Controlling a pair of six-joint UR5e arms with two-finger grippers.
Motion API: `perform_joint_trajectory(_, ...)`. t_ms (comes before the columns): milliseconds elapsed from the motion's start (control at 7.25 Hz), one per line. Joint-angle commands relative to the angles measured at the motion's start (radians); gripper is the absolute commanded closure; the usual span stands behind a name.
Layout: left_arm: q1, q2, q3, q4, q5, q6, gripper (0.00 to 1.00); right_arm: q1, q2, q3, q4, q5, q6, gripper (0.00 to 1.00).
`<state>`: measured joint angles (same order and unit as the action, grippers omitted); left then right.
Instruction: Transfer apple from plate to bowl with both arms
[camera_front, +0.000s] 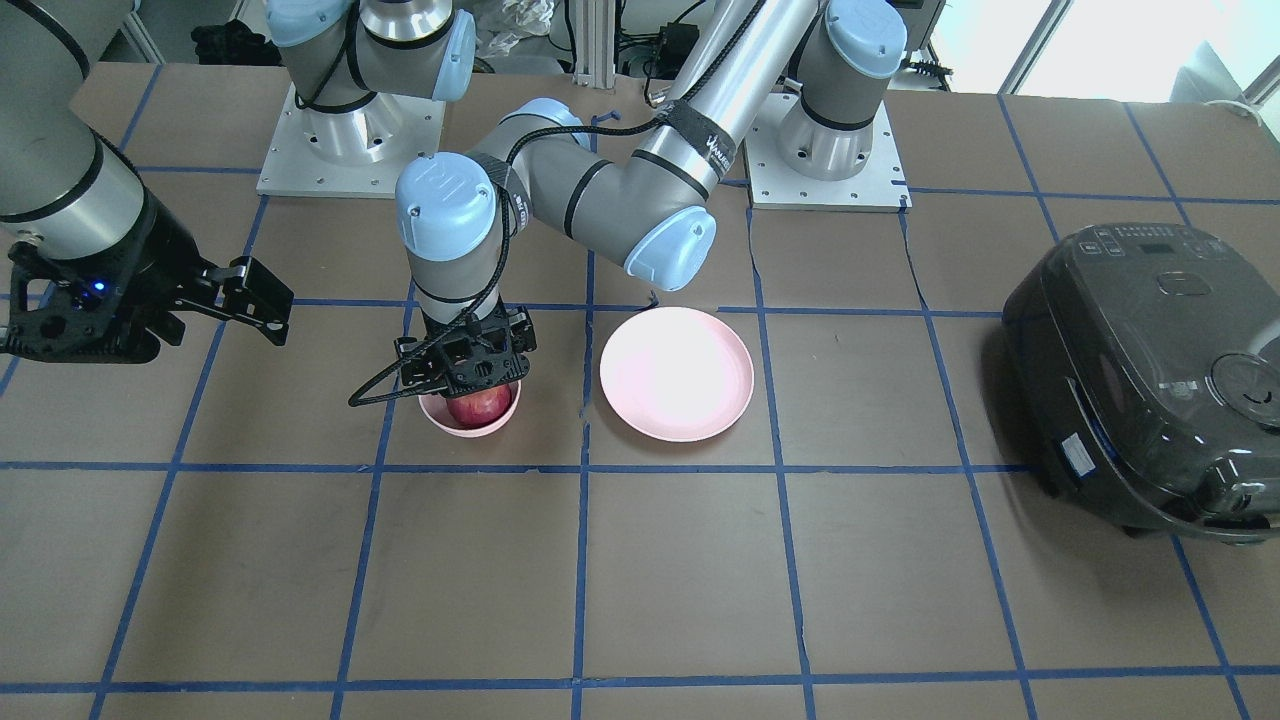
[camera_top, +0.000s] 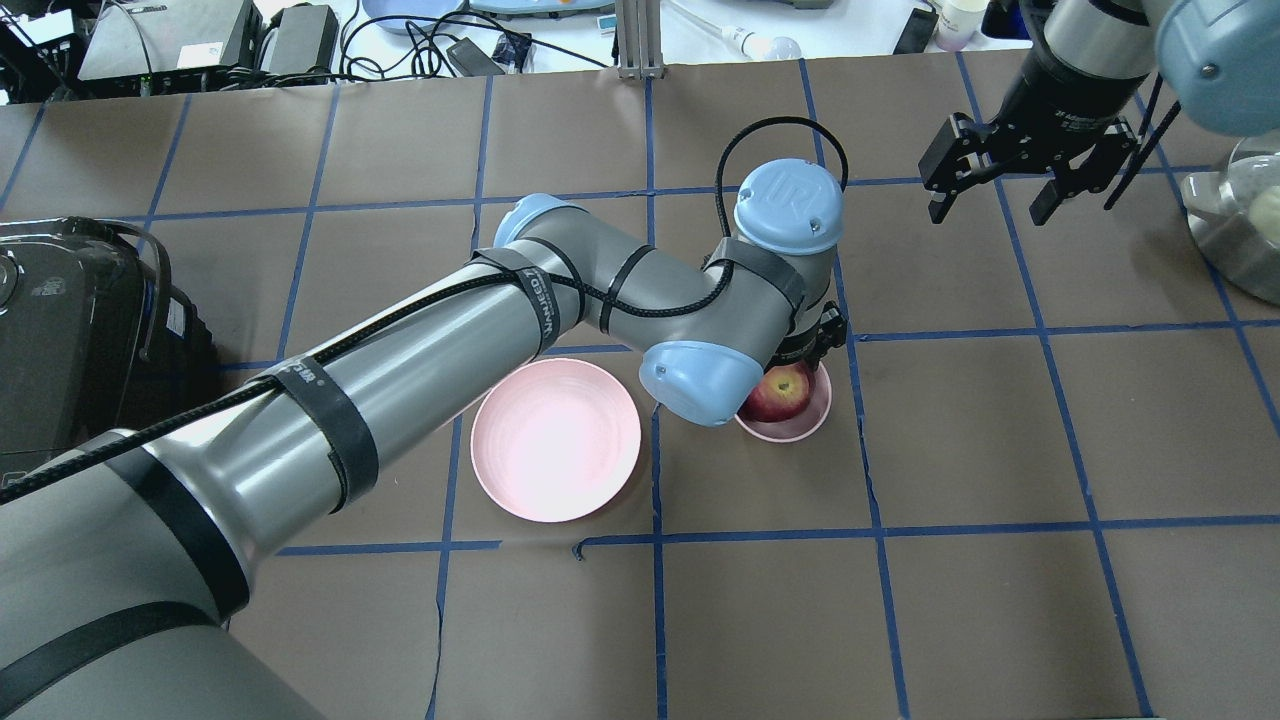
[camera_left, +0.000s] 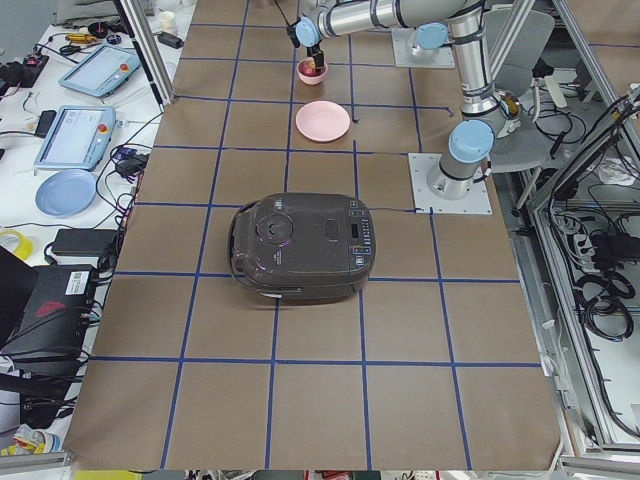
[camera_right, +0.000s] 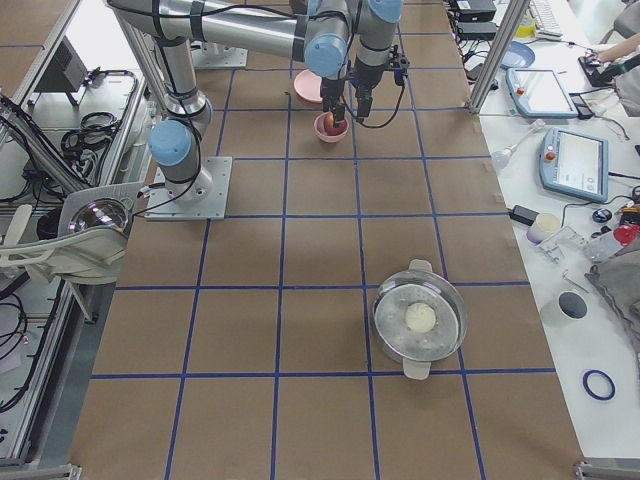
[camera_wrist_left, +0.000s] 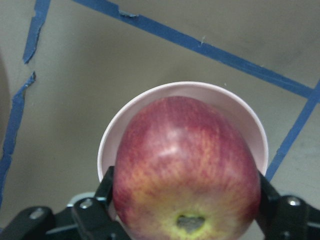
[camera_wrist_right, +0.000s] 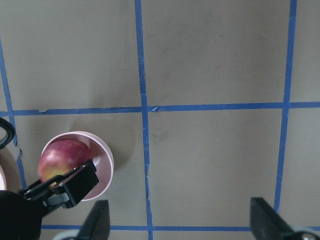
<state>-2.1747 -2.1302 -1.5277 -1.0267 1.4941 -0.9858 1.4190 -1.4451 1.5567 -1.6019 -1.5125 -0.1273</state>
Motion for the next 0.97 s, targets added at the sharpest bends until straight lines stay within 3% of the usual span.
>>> perform_joint_trajectory(0,-0.001,0.003,0.004,0.0,0.001,0.002,0.0,0.0,0.002,0.0,-0.003,-0.002,0.0,0.0)
perform_joint_trajectory(414,0.022,0.079,0.008,-0.036,0.006,0.1,0.0,-0.002,-0.009,-0.01,-0.003,-0.014,0.006,0.0)
perform_joint_trajectory(828,0.081,0.293,0.004,-0.29,0.009,0.306,0.0,0.005,-0.021,-0.015,0.011,-0.051,0.021,0.0)
